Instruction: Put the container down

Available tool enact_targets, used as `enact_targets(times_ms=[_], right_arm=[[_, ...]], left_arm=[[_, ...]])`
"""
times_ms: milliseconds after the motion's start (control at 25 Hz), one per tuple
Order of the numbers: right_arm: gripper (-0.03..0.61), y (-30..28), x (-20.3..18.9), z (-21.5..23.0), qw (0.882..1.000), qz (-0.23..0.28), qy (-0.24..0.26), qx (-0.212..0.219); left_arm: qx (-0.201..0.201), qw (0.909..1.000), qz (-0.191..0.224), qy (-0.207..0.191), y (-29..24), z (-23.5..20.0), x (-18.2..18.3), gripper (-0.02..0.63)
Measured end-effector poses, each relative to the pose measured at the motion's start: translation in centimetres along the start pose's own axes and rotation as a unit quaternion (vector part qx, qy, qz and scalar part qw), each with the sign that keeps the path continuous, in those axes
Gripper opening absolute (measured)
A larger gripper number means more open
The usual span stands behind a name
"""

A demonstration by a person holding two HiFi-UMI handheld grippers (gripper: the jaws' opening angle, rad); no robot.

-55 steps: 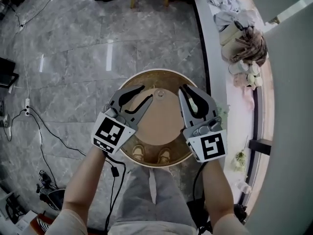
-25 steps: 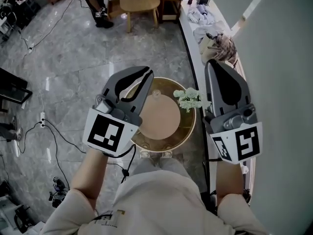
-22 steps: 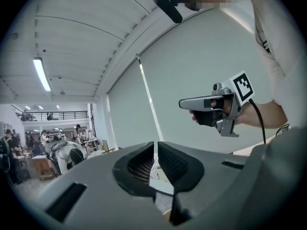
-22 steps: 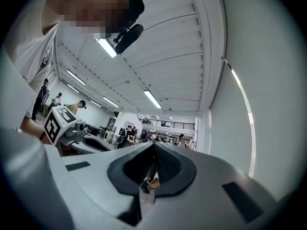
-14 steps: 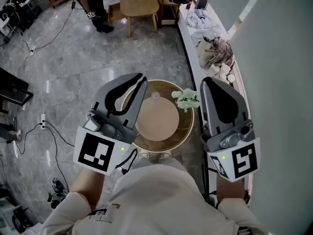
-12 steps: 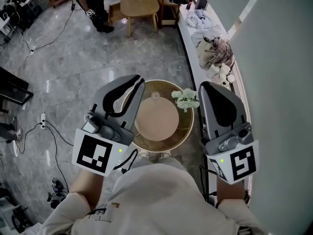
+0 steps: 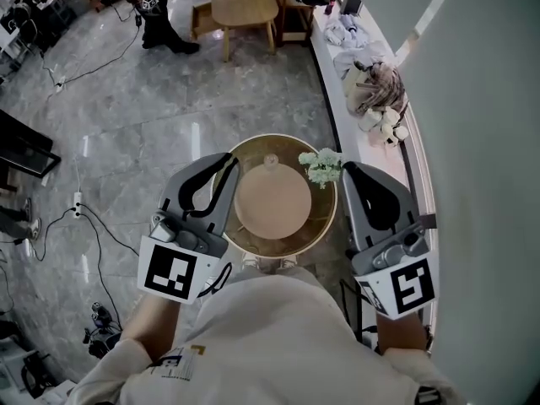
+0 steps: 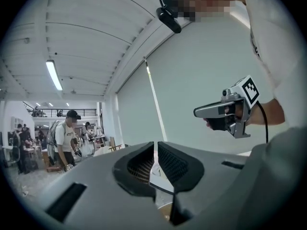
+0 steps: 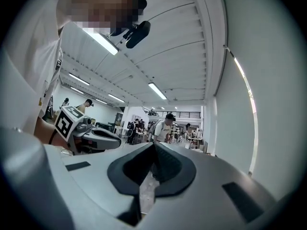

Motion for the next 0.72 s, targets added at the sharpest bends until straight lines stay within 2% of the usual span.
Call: enact_targets(times_ms=[520, 720], right_arm=[[0.008, 0.7, -0.5, -0.3, 1.0, 0.003, 0.003, 0.002], [0.008, 0.7, -0.6, -0.6, 1.0, -0.009, 0.009, 0.003]], left_arm=[[-0.002, 0.9999, -0.015, -0.005, -0.1, 1.3, -0.8, 0.031], [-0.005, 0.999, -0.005, 0.044, 0.4, 1.0, -0.2, 0.031]])
Point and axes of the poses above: the fingertips, and each gripper's own axes: y backward along the fingers, z to its right, x out of its top, the point moved 3 cm from there along y, backward along the fingers, and after that the axes turned 5 degrees about z, right-handed, at the moved point
